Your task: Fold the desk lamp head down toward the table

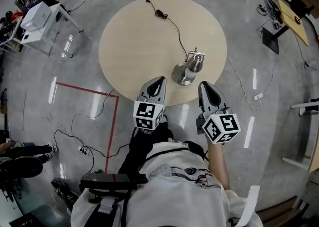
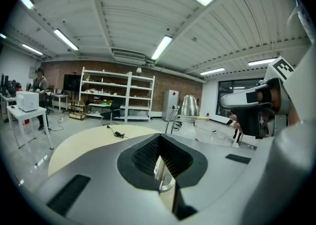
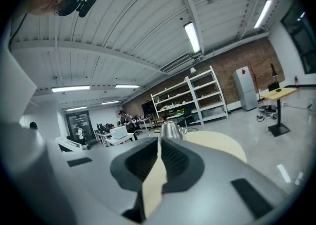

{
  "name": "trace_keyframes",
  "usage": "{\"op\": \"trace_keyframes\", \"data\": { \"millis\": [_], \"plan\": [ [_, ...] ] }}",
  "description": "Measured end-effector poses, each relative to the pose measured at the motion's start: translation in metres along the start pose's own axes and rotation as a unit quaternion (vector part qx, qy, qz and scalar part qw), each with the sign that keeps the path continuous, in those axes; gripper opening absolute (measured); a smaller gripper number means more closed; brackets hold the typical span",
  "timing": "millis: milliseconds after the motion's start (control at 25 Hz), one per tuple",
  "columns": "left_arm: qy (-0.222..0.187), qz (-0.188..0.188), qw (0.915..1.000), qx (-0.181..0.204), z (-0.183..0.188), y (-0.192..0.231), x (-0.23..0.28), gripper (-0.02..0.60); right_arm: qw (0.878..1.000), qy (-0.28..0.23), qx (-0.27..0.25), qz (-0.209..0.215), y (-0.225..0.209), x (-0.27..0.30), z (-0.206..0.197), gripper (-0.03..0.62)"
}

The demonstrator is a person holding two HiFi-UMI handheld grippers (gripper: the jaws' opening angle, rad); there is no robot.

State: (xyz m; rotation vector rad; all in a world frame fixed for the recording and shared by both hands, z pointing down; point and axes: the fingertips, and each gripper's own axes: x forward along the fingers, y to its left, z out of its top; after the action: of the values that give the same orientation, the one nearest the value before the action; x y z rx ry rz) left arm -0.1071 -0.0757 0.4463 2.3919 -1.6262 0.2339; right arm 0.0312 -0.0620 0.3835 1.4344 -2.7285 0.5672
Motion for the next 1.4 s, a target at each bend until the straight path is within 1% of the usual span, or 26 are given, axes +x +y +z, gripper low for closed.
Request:
{"op": "trace_keyframes", "data": {
  "millis": [200,360,440,760,920,960,1080,1120,1200,1240,1320,1400],
  "plan": [
    [-0.001,-0.025,0.9996,0.010,0.017,0.020,0.025,0.003,1.000,-0.020,0.000,-0.022,-0.008,0.021,0.019,0.003],
    [-0.010,-0.040,0.9990,0.015,0.030,0.020,0.037,0.003,0.999,-0.038,-0.001,-0.026,-0.022,0.029,0.033,0.003],
    [-0.014,-0.039,0.9990,0.018,0.035,0.020,0.043,0.003,0.999,-0.042,-0.003,-0.024,-0.029,0.034,0.038,0.003],
    [-0.028,-0.012,0.9991,0.031,0.065,0.021,0.062,0.003,0.999,-0.037,-0.009,-0.004,-0.059,0.058,0.049,0.003],
    [-0.033,-0.007,0.9984,0.045,0.084,0.023,0.066,0.003,0.999,-0.030,-0.004,0.010,-0.055,0.064,0.053,0.005],
    [-0.033,-0.007,0.9984,0.046,0.084,0.024,0.067,0.002,1.000,-0.025,-0.004,0.015,-0.051,0.067,0.052,0.018],
    [-0.030,-0.002,0.9986,0.043,0.082,0.027,0.069,0.002,1.000,-0.007,-0.007,0.025,-0.038,0.075,0.048,0.112],
    [-0.027,-0.002,0.9987,0.042,0.081,0.029,0.070,0.003,1.000,0.000,-0.010,0.024,-0.036,0.077,0.047,0.129],
    [-0.024,-0.002,0.9989,0.040,0.078,0.029,0.072,0.003,0.999,0.020,-0.021,0.021,-0.030,0.079,0.044,0.214],
    [-0.022,-0.003,0.9990,0.039,0.075,0.030,0.073,0.002,0.999,0.030,-0.028,0.019,-0.027,0.079,0.041,0.241],
    [-0.022,-0.005,0.9991,0.037,0.071,0.030,0.074,0.002,0.998,0.050,-0.037,0.011,-0.022,0.078,0.034,0.258],
    [-0.020,-0.006,0.9992,0.034,0.069,0.032,0.075,0.003,0.996,0.069,-0.047,-0.008,-0.021,0.082,0.028,0.264]
  ]
}}
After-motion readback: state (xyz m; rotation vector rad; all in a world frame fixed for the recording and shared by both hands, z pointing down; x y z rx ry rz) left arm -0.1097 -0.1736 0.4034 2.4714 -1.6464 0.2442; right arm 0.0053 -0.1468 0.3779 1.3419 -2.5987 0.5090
